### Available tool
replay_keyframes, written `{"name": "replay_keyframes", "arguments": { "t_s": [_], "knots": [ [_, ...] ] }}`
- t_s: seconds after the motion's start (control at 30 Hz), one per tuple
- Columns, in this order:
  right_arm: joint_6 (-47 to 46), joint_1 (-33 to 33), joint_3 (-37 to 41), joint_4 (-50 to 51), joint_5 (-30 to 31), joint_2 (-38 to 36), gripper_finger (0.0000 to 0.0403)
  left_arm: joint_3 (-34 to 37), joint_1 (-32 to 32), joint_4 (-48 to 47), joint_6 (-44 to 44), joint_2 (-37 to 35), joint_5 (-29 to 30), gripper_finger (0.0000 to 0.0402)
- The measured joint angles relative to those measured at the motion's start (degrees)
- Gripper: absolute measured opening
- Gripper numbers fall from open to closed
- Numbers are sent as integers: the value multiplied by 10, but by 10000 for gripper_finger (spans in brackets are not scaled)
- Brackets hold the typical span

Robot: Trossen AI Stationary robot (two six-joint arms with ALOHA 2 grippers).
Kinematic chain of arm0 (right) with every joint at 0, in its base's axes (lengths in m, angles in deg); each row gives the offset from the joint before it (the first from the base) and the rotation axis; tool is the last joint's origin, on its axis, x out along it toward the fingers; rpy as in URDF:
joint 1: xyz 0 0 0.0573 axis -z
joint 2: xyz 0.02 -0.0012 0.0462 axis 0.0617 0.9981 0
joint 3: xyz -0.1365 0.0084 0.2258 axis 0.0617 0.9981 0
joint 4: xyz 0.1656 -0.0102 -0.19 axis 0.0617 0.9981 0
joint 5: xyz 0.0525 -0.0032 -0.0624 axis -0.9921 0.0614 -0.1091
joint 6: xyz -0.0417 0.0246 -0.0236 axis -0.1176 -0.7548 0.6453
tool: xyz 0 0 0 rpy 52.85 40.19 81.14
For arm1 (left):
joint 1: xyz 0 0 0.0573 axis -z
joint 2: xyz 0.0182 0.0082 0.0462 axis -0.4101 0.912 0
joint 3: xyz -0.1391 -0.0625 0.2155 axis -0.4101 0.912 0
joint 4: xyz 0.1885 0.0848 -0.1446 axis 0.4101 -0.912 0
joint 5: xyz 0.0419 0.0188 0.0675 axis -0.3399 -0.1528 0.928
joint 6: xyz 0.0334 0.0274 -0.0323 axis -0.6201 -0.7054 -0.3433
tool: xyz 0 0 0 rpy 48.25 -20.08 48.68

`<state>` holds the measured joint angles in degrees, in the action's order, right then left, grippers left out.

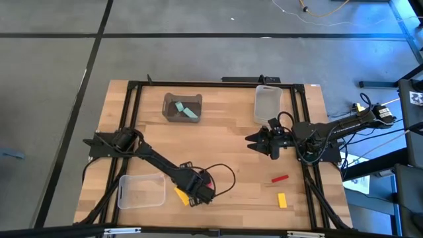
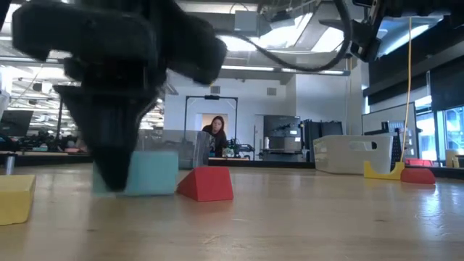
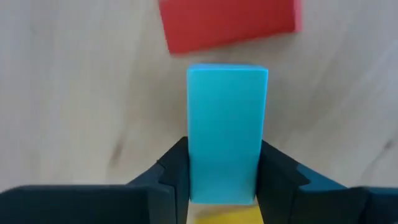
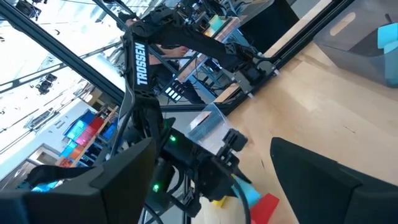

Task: Sort & place blocks by color
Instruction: Put the light blue block into the black bin

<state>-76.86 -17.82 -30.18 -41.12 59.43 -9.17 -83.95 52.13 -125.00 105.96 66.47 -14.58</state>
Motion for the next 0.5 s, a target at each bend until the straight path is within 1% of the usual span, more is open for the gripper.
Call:
{"name": "replay_keyframes", "arguments": {
  "t_s": [0.07, 0.17, 0.3, 0.43, 0.5],
  "knots": [
    [0, 0, 0, 2, 0, 0, 318, 0, 0, -18, -24, -17, 29, 120],
    [0, 0, 0, 7, 0, 0, 318, 0, -2, -46, -44, -54, 90, 120],
    [3, 0, 0, 20, 0, 0, 318, 0, -20, -83, -69, -128, 174, 120],
    [19, 0, 0, 29, 0, 0, 318, 0, -63, -72, -129, -214, 232, 120],
    [39, 5, 0, 27, 0, 0, 318, 0, -92, -41, -169, -255, 239, 120]
  ]
}}
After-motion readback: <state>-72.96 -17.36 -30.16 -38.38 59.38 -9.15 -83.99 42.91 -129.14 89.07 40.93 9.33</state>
